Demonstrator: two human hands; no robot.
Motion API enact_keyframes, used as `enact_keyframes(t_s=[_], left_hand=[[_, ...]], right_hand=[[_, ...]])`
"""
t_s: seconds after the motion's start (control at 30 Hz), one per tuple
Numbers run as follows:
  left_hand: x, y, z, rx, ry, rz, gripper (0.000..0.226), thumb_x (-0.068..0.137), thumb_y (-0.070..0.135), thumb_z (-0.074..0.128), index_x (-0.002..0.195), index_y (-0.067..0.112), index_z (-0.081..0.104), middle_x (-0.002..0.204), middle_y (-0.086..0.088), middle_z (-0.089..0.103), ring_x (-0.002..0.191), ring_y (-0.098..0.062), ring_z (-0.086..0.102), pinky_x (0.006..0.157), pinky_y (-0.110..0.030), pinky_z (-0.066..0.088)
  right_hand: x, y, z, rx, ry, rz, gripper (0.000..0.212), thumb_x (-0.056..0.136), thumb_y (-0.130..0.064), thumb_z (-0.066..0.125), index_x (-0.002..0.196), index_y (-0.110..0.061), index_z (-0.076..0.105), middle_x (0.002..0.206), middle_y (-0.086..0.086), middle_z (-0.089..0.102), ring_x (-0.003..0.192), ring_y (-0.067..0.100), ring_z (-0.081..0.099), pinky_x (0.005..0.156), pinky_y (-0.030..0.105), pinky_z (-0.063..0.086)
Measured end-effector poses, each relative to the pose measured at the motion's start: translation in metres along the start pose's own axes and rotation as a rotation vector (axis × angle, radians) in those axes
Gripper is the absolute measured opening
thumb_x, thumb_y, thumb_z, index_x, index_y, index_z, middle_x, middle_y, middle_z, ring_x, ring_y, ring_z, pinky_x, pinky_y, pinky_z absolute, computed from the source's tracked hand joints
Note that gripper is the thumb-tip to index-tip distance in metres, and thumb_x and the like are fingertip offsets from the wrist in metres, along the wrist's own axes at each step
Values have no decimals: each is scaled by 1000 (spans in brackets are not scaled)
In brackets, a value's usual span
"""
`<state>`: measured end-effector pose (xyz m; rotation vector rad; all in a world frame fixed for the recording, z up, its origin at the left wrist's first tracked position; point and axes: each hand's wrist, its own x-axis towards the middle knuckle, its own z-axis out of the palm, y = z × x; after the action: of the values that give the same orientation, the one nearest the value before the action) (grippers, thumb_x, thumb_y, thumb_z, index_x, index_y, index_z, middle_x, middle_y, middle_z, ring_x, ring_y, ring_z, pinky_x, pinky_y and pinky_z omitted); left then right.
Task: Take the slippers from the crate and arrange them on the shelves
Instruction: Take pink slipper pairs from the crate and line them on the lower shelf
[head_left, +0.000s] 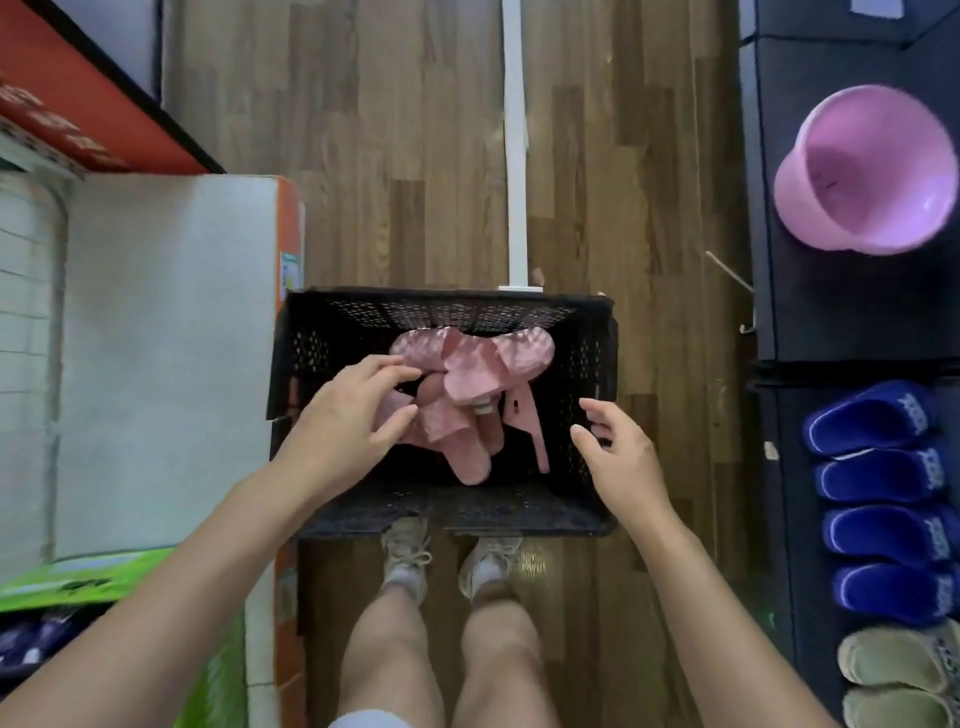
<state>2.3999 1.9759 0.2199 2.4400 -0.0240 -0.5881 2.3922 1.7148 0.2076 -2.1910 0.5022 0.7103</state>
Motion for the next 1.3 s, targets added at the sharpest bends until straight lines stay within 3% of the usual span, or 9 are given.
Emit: enact_keyframes(t_s=[0.1,0.3,0.47,0.53,0.6,0.73,0.87,1.03,1.3], left_hand=[[36,-15,46,-20,-23,-6,36,90,24,56,125,18,55,133,4,48,122,-16,43,98,-27,31],[101,-52,122,-59,-88,-8,42,86,35,51,122,15,58,127,2,52,117,-16,50,99,-36,41],[134,-90,166,-31,-104,-4,36,89,23,58,124,15,56,128,1,52,117,-17,50,99,-35,40],[141,-105,177,1,-118,-11,39,90,26,57,127,17,53,129,2,51,118,-17,48,98,-34,40],[144,-119,185,23,-134,-25,41,90,28,56,130,19,51,129,2,50,120,-16,47,97,-34,40],[147,-137,192,23,-183,-59,47,87,39,47,130,21,50,132,2,49,121,-19,47,99,-38,40],[147,-148,194,2,-156,-73,39,90,28,55,129,20,52,130,1,51,120,-19,48,99,-37,40],[139,-155,193,-12,-133,-64,38,90,23,58,127,16,54,128,1,52,118,-17,49,98,-32,39],[109,-136,190,-63,-178,-82,38,90,28,54,127,19,52,128,5,51,117,-15,51,97,-36,42]], right_hand=[[42,38,24,39,-21,67,35,93,-22,52,128,-20,51,130,0,54,116,13,50,93,26,39],[130,95,83,108,-61,213,41,91,-25,56,131,-16,49,127,6,55,109,16,52,87,28,40],[203,122,131,383,-27,403,59,87,-26,62,137,-3,39,132,16,51,119,28,51,102,42,42],[234,130,146,440,8,461,57,88,-28,61,135,-4,41,128,19,53,114,29,53,99,33,45],[256,125,156,508,-9,522,37,90,-28,59,120,-8,49,112,16,60,97,27,59,78,19,50],[286,129,182,440,120,475,33,79,-30,71,73,-6,49,72,3,54,63,17,51,62,23,40],[292,141,196,488,242,457,50,70,-24,77,107,-5,51,91,6,54,77,18,52,64,29,41],[278,146,198,538,347,446,43,67,-10,73,103,-10,50,86,3,55,75,18,55,79,33,46],[185,148,154,243,178,284,61,74,-4,67,132,-11,48,121,8,60,110,25,57,97,41,46]])
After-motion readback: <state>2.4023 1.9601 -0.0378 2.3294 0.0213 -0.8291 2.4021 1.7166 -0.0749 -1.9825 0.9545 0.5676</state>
